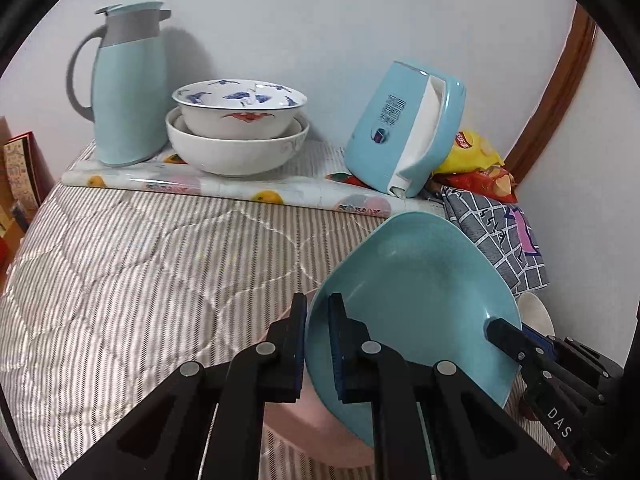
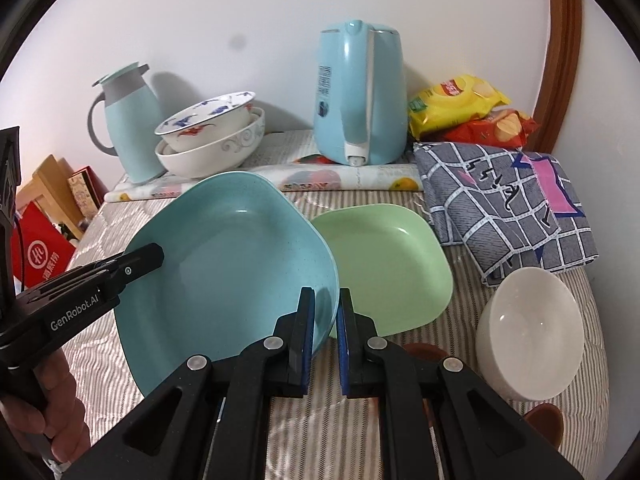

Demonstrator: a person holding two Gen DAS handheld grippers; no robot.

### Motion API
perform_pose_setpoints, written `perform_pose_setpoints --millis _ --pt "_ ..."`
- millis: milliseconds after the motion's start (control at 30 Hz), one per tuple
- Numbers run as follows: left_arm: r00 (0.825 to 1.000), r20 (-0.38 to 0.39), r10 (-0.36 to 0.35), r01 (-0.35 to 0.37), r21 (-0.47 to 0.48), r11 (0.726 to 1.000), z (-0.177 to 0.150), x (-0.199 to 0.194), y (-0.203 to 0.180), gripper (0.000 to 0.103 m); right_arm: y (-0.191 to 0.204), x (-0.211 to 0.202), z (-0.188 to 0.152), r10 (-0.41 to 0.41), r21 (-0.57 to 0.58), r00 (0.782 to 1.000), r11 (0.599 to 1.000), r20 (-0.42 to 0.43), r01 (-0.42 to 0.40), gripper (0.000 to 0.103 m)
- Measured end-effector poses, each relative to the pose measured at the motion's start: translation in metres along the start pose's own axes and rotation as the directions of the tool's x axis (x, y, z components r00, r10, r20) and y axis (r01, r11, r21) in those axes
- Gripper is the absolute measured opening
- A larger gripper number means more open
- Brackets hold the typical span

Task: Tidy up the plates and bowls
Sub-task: 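Lift the light-blue plate with both grippers and carry it aside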

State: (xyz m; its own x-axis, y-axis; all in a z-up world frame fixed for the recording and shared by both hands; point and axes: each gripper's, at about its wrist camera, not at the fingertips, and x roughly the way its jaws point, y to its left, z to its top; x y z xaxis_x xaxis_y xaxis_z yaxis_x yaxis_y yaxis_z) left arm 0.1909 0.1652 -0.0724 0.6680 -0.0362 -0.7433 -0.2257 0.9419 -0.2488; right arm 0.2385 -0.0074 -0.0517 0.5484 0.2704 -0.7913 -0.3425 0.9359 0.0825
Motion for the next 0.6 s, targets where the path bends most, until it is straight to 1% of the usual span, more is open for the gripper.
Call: perform_pose_setpoints --millis 200,600 --pt "1.0 0.0 0.014 -0.014 -0.016 1.0 -0.006 -0.005 0.013 0.011 0.012 0.001 -0.006 0.015 -0.009 1.0 1.0 -0.007 -0.015 0.01" --pt "0.997 -0.06 0.038 -0.041 -0.043 0.998 -0.024 0.017 0.031 0.011 0.022 0.029 -0.019 0.022 -0.019 0.997 1.0 -0.073 -0.024 0.01"
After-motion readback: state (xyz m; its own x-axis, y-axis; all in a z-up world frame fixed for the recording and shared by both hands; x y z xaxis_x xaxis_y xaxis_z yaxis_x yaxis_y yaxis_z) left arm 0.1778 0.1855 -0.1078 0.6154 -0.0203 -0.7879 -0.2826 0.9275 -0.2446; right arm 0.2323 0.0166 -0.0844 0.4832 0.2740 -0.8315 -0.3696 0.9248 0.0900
